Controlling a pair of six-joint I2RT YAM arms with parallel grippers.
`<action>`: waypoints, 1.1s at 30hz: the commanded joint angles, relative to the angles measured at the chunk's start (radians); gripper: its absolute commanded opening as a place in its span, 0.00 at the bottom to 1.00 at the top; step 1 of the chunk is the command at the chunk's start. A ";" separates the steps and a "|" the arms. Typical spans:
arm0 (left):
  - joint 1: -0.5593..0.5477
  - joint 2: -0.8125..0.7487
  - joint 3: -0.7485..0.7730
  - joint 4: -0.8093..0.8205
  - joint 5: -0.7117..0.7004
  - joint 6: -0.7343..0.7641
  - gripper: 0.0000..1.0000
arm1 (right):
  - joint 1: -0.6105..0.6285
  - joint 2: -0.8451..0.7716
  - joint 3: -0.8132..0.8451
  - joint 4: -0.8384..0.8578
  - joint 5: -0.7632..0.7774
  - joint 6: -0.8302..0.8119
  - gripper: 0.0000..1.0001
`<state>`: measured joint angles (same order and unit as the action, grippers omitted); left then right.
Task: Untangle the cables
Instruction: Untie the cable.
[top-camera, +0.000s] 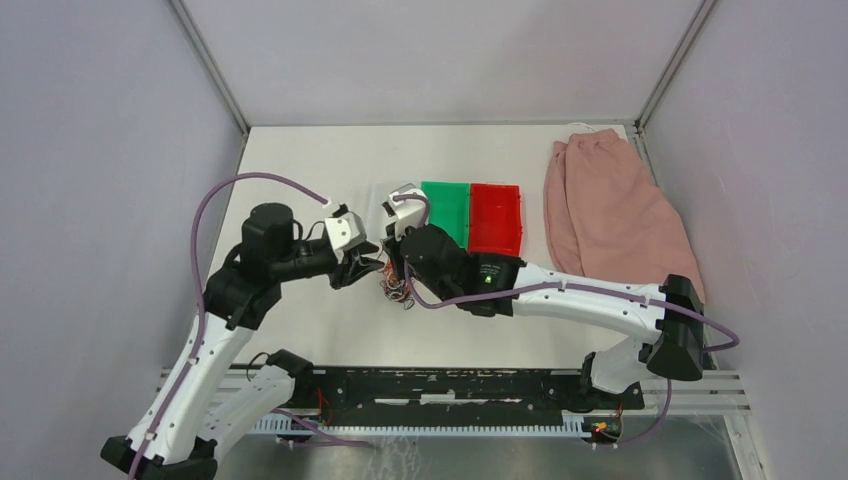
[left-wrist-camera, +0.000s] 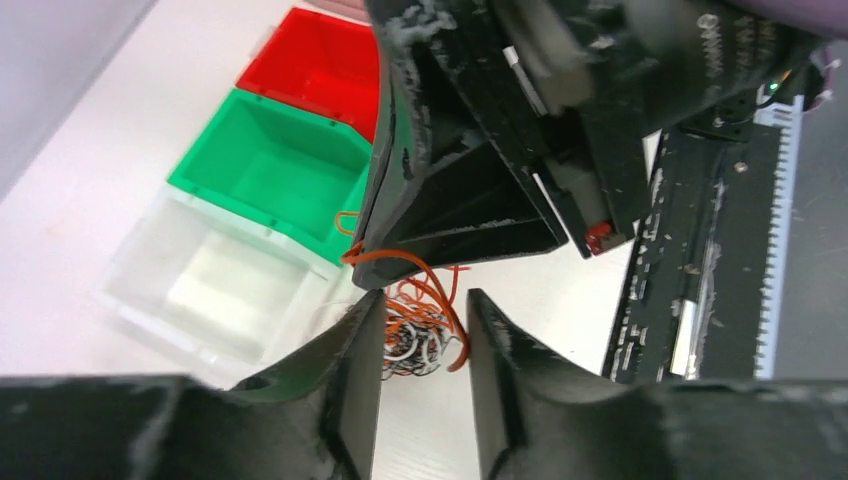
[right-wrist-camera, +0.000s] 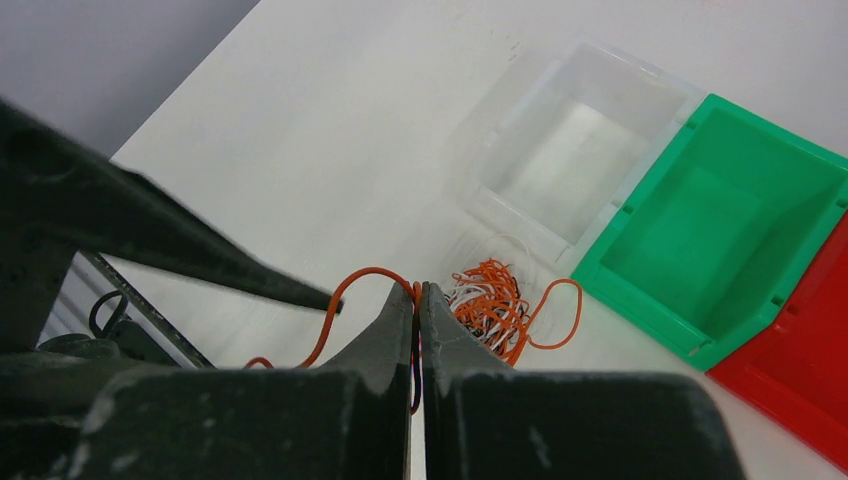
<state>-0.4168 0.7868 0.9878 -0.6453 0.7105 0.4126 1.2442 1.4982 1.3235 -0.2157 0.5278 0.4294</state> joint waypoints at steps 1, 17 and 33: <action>-0.004 -0.047 -0.006 0.050 -0.033 -0.006 0.35 | 0.004 -0.025 0.008 0.025 0.042 0.023 0.00; -0.004 -0.032 -0.035 0.191 -0.254 -0.094 0.03 | 0.003 -0.097 -0.129 0.169 -0.041 0.080 0.24; -0.004 0.057 0.263 -0.120 0.119 -0.087 0.03 | 0.001 -0.096 -0.161 0.285 0.066 0.057 0.59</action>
<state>-0.4183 0.8425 1.1915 -0.6846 0.7525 0.3416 1.2446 1.4422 1.1893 -0.0288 0.5564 0.5003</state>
